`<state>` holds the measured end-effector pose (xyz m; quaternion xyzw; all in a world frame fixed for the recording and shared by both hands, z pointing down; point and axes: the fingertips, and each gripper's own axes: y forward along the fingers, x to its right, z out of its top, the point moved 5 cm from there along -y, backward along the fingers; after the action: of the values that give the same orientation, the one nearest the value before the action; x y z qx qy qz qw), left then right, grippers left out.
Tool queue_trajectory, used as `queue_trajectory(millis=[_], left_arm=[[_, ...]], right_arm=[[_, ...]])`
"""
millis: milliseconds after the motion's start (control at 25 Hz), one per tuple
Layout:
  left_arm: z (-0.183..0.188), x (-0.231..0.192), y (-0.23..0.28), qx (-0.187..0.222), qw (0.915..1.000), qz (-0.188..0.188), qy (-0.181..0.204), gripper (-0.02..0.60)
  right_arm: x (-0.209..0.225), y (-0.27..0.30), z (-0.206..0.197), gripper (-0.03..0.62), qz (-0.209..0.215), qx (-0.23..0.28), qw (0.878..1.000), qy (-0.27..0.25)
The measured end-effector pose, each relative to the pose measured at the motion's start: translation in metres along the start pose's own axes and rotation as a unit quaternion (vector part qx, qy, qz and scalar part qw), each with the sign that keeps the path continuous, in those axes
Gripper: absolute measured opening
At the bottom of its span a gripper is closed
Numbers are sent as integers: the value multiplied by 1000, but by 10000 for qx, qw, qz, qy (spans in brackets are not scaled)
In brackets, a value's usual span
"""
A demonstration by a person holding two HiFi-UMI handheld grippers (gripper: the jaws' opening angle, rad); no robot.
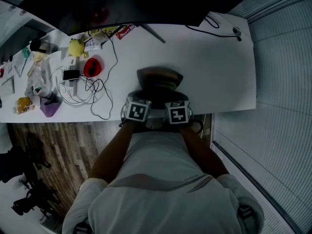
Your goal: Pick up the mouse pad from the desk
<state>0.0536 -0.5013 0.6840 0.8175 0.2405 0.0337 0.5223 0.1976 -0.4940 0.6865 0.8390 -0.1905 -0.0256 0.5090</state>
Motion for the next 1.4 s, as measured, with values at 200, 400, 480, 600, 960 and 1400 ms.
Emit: queue_trajectory(millis=[200,400,480,600,960,1400], left_arm=[[14,6,-20,376,9989,-284,48,91],[48,12,-54,1276,9906,-480,119,75],[64,12,-70,1597,9857,-523,151,74],[90,14,-99,2064,9764,-549,301,74],[159,32,-214,3550,9302,-484,796,72],[188,55,-336,4966,8587,-18,1270,72]], right_arm=[[-8,-18,10,58,114,399,9991,87],[-1,-50,44,44,247,1131,9932,123],[3,-67,61,44,271,1450,9890,93],[0,-97,89,44,176,1918,9813,-71],[-15,-205,165,44,177,3282,9437,-377],[-51,-322,215,41,360,4497,8872,-970]])
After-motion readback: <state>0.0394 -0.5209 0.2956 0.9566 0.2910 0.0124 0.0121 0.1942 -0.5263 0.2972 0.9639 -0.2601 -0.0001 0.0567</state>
